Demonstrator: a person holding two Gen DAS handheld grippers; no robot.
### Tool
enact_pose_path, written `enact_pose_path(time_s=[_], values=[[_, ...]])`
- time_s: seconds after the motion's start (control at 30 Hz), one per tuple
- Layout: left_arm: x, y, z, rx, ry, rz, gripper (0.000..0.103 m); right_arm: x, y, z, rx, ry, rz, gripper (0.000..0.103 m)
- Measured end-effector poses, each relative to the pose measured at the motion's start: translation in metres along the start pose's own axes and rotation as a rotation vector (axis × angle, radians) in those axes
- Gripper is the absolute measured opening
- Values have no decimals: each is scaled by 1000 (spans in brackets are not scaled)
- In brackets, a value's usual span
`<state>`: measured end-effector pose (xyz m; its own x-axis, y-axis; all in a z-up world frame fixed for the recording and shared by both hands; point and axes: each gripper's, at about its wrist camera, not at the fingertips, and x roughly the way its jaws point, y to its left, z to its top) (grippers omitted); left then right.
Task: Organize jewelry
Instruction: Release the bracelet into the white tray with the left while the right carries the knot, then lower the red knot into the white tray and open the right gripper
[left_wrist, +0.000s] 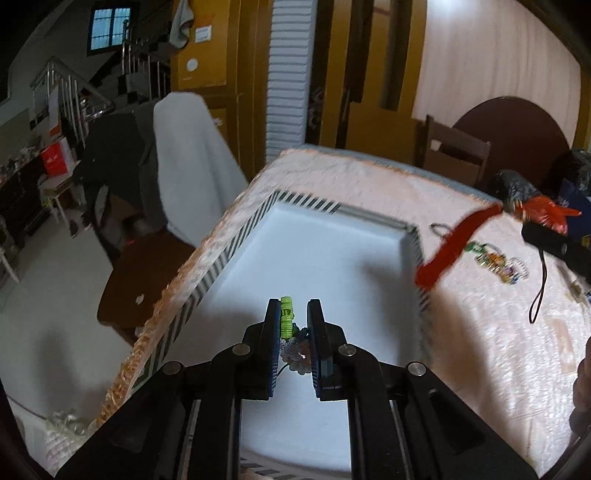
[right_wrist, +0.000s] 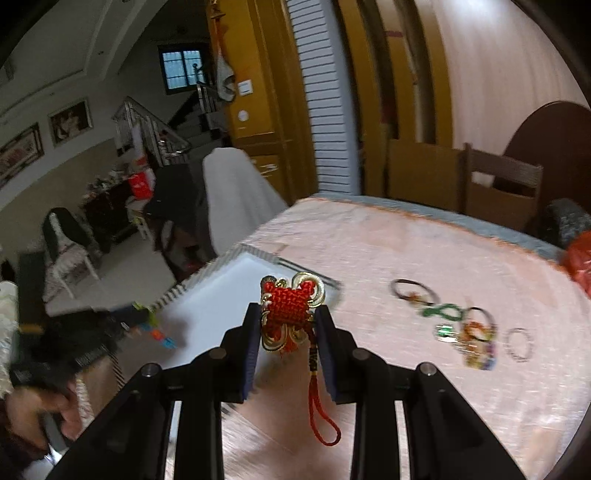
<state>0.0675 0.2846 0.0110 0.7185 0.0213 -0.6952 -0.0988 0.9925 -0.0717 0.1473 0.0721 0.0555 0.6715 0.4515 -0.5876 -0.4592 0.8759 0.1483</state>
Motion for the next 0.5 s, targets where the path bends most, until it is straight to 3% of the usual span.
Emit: enact_pose_path(time_s=[0.33,0.37,0.43,0.5], values=[[27,18,-22,-42,77,47,0,96,43,-23,-13,169,62,30],[29,20,-23,-44,85,49,1,103,46,-27,-6,188,74,31],[29,21,-23,-39,89,61,18,116,51,-33,12,217,102,32],[28,22,-25,-41,81,57,21,124,58,-38,19,220,96,38]])
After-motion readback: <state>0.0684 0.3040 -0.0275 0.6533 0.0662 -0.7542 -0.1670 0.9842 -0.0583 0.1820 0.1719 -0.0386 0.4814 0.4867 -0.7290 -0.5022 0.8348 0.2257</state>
